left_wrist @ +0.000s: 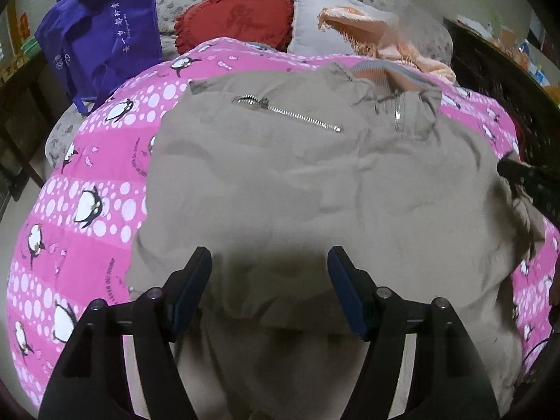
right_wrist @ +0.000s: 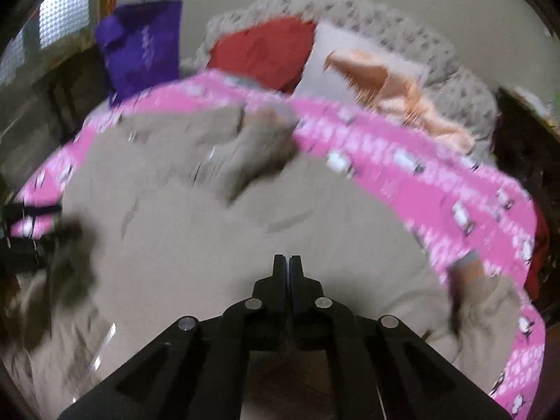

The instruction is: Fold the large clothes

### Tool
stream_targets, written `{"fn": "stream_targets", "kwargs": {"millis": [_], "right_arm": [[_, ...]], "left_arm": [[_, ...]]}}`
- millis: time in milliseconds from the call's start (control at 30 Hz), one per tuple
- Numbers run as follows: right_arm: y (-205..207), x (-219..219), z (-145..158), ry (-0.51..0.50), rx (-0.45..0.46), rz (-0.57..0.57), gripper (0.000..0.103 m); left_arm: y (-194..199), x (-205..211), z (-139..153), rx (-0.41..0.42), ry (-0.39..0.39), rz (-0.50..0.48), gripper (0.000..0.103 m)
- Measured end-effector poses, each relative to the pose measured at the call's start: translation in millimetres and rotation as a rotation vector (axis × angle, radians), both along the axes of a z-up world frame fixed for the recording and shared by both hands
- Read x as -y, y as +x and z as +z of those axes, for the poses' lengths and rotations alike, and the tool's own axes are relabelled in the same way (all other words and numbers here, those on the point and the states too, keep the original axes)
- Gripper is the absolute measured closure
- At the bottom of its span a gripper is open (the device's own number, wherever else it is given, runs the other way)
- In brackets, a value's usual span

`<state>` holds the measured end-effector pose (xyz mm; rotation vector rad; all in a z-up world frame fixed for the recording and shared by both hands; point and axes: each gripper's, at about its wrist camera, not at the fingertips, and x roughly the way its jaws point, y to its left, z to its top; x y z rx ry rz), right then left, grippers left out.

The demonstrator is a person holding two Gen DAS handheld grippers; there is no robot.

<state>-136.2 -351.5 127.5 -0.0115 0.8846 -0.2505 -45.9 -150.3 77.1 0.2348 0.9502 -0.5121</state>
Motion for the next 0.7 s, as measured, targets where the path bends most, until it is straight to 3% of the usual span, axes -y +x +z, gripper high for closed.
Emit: {"fn": "stream_targets", "kwargs": {"millis": [67, 133, 167, 233, 267, 333, 400, 500, 600, 700], "right_arm": [[12, 12, -6, -0.005, 0.004, -0.037, 0.102], [26, 22, -26, 0.0, -0.059, -0.072, 0.101], [27, 28, -33, 0.044, -0.094, -0.092, 0.098], [12, 34, -24, 0.18, -0.045, -0.106, 0.088], [8, 31, -19, 0.215, -0.024, -0.104, 0.067], [-12, 22, -6, 0.25, 0.014, -0.086, 0.038], [-27, 4, 2, 0.222, 0.043, -0.052, 0.037], [-31, -14, -3, 0.17, 0.001, -0.009, 0.041], [-28, -23, -23, 0.16, -0.06, 0.004, 0.051], [-16, -16, -56, 0.173, -0.135, -0.056, 0.052]], "left_arm": [[1, 6, -2, 0.003, 0.005, 0.006, 0.035], [2, 11, -4, -0.001, 0.013, 0.006, 0.035], [2, 12, -4, -0.004, 0.016, 0.003, 0.035], [1, 14, -2, 0.01, 0.012, -0.005, 0.035], [0, 15, -1, 0.02, 0.014, -0.008, 0.035], [0, 17, 0, 0.028, 0.026, -0.015, 0.035], [0, 18, 0, 0.027, 0.025, -0.015, 0.035], [0, 18, -1, 0.013, 0.017, -0.01, 0.035], [-1, 20, -4, 0.004, 0.03, -0.008, 0.034], [-1, 23, -13, -0.015, 0.047, -0.008, 0.029]]}}
